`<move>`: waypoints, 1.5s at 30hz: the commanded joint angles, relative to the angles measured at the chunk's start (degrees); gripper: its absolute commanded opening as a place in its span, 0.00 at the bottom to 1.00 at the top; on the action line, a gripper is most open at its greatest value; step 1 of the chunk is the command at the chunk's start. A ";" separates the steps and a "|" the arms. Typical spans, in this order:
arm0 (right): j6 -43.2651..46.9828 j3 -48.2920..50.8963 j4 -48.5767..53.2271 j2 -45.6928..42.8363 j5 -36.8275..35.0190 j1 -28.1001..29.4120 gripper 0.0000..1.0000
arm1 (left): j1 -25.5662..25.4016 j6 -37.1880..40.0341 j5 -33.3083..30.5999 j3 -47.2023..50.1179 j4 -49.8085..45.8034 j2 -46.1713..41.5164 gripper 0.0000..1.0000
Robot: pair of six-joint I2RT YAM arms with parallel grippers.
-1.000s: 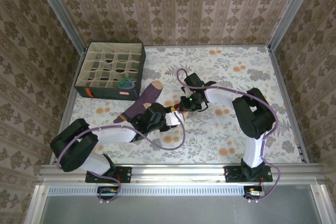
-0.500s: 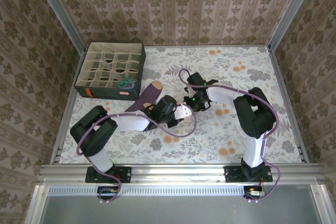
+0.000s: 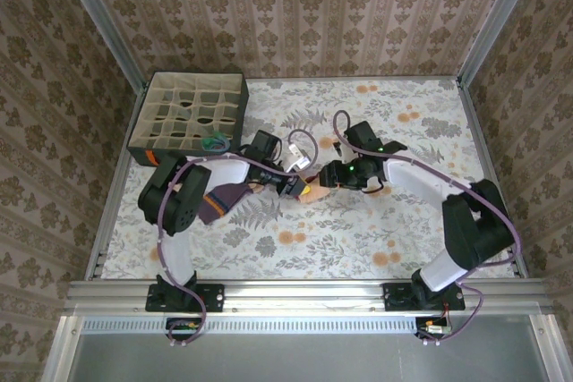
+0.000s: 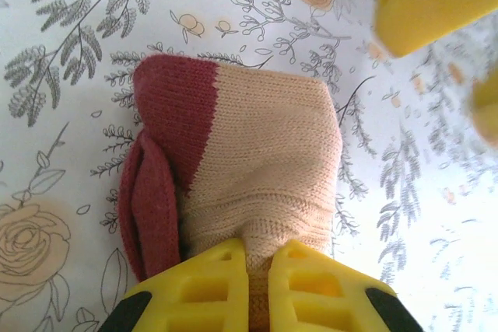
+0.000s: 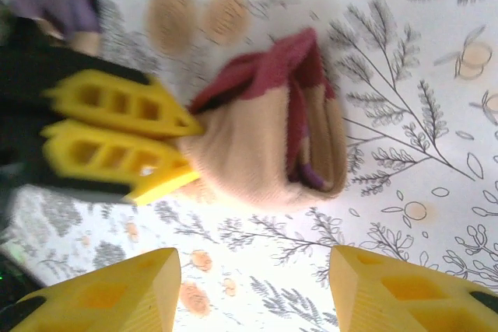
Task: Roll the socks
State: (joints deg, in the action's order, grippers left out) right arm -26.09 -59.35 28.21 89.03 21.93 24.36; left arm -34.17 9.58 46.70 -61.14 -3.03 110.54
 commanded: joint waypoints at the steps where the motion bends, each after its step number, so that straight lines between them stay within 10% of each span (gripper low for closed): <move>1: 0.64 0.64 -1.03 -1.87 -0.36 -0.21 0.51 | 2.21 -7.86 3.52 0.07 -7.47 5.53 0.04; 22: 4.25 -8.75 1.68 20.28 -4.73 2.37 0.37 | 3.76 -6.21 6.79 -6.22 -15.79 10.35 0.10; 37: 0.94 -5.73 4.66 24.78 -5.21 2.53 0.22 | 4.64 -24.75 -2.98 10.44 13.12 -6.37 0.52; 45: 0.77 -6.48 5.37 25.11 -5.03 3.02 0.23 | 4.19 -43.11 -1.14 19.31 35.94 -4.99 0.54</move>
State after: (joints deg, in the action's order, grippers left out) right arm -24.45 -68.66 25.54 108.60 21.89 26.52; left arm -29.58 -23.66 44.97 -43.64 20.84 104.12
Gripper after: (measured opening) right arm 0.227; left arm 0.534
